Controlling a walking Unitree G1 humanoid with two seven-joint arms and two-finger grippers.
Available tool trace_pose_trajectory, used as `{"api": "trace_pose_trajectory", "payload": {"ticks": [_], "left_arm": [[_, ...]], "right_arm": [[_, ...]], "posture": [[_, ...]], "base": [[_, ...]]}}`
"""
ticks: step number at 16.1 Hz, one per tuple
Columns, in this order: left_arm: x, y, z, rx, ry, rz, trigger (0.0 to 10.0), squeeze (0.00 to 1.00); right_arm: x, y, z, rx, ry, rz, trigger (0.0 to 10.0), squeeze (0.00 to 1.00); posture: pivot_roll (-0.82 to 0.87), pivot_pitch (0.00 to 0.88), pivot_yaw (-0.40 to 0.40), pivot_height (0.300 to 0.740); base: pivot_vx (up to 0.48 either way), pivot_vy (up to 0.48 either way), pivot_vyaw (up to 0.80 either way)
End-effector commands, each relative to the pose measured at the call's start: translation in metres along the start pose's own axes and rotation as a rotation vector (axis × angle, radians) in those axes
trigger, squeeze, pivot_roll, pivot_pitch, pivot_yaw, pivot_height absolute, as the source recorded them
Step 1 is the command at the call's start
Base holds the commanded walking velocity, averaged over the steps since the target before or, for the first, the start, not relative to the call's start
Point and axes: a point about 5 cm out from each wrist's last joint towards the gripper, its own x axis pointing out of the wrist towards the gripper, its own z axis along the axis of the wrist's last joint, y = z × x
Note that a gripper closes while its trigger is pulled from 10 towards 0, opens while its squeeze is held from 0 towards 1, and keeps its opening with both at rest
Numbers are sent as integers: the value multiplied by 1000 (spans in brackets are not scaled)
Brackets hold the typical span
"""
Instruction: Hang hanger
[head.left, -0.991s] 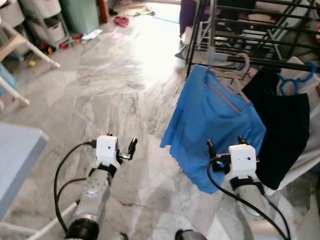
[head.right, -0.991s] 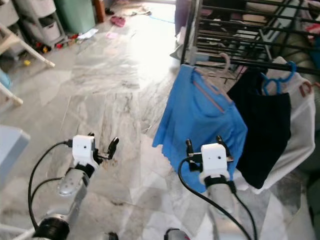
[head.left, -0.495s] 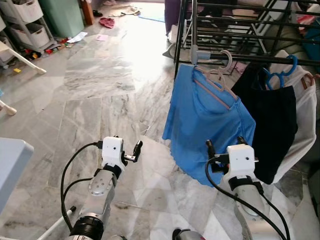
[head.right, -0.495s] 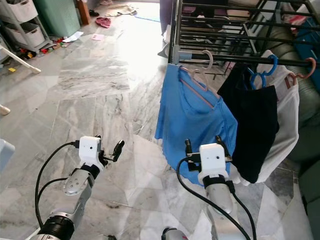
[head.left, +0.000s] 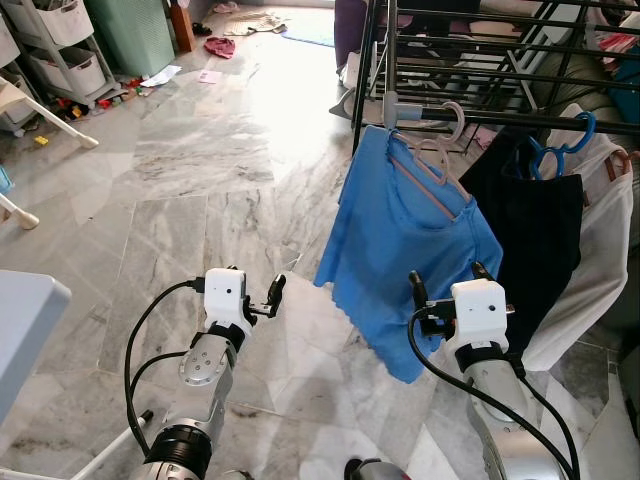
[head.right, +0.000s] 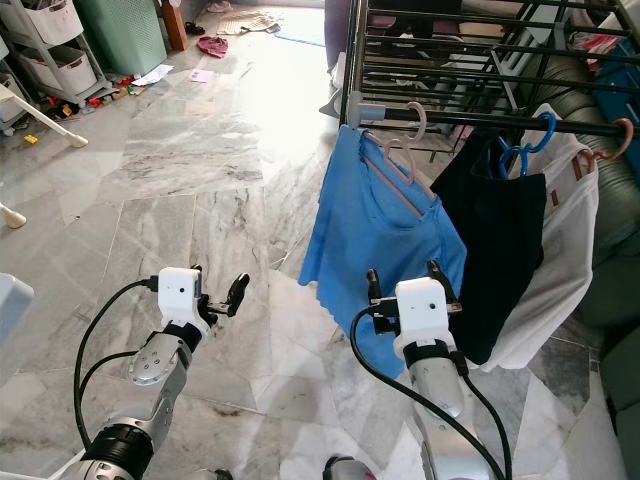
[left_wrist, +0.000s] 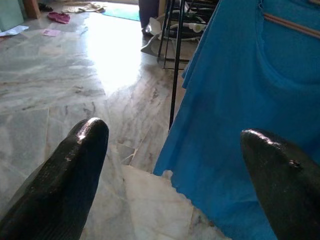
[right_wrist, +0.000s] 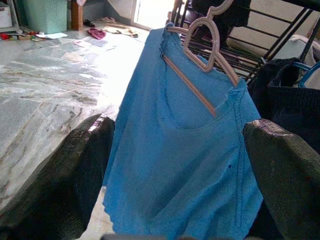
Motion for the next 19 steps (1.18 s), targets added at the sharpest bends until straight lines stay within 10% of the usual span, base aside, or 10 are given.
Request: {"api": "trace_pose_trajectory", "payload": {"ticks": [1, 19], "left_arm": [[-2, 1, -5, -11, 19, 6, 10000, 0], [0, 1, -7, -13, 37, -18, 10000, 0]], "right_arm": [[-3, -3, -4, -3, 20, -10, 10000, 0], [-4, -2, -5, 2, 22, -19, 10000, 0]], "posture": [[-236, 131, 14, 740], [-236, 137, 25, 740]], "base": [[0, 0, 0], [0, -75, -399]]}}
